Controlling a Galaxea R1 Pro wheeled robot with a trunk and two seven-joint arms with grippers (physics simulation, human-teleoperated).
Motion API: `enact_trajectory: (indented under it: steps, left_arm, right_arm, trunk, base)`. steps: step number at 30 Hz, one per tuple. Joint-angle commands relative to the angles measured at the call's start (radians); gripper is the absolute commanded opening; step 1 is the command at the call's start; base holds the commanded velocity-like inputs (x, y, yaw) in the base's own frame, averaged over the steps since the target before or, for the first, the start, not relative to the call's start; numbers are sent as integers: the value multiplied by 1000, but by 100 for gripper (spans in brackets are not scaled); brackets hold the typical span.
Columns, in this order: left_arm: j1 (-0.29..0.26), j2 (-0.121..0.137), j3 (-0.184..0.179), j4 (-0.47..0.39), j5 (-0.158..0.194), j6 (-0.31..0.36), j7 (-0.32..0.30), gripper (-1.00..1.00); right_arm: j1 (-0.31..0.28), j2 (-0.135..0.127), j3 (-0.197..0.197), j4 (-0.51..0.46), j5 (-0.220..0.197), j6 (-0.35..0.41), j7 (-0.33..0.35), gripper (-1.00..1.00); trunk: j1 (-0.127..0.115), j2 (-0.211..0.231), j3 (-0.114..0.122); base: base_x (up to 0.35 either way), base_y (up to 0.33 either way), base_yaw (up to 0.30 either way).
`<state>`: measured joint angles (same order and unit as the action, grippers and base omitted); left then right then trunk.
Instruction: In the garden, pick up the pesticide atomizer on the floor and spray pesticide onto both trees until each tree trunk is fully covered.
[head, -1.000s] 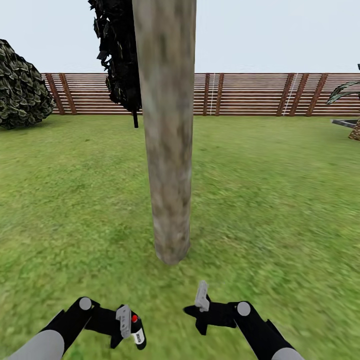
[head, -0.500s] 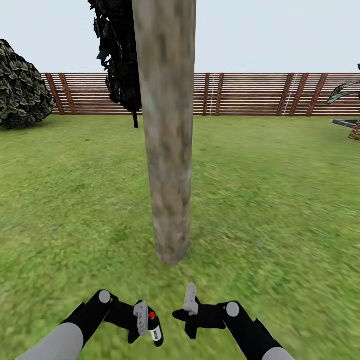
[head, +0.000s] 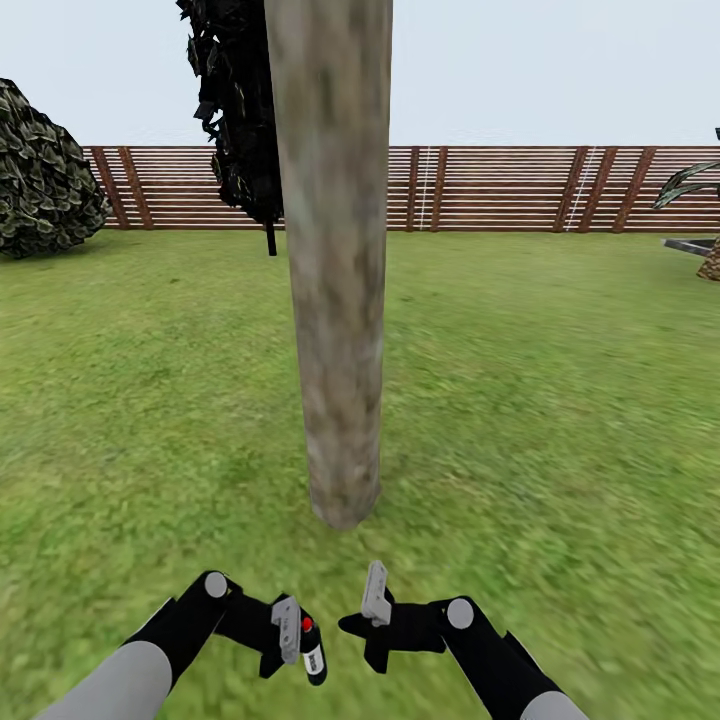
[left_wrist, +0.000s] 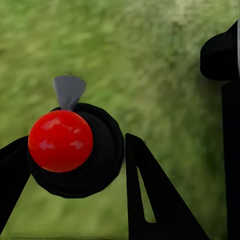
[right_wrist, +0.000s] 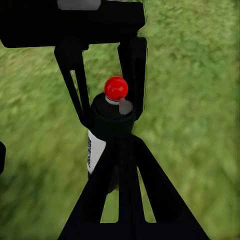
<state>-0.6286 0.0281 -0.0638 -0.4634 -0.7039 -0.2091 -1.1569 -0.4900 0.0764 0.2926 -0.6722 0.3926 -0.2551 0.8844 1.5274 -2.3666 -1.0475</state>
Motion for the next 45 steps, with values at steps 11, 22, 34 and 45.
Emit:
enact_trajectory:
  steps: [11, 22, 34, 45]
  left_arm:
    - [-1, -29, -1, -1, -81, -8, -2, -100]
    - [0, -54, 1, -1, -78, -17, -6, -100]
    - [-4, -71, 1, -4, -78, -16, -34, -100]
    - [-8, -70, 5, -35, -77, -15, -62, -100]
  right_arm:
    - [-1, 0, -1, -1, 9, -6, 0, -100]
    - [-1, 0, -1, -3, 9, -6, 0, -100]
    - [-1, 0, -1, -3, 9, -6, -1, -100]
    - [-1, 0, -2, -3, 9, -6, 0, -100]
  trunk:
    - [0, 0, -1]
    - [0, 0, -1]
    - [0, 0, -1]
    - [0, 0, -1]
  base:
    - [0, 0, 0]
    - [0, 0, 0]
    - [0, 0, 0]
    - [0, 0, 0]
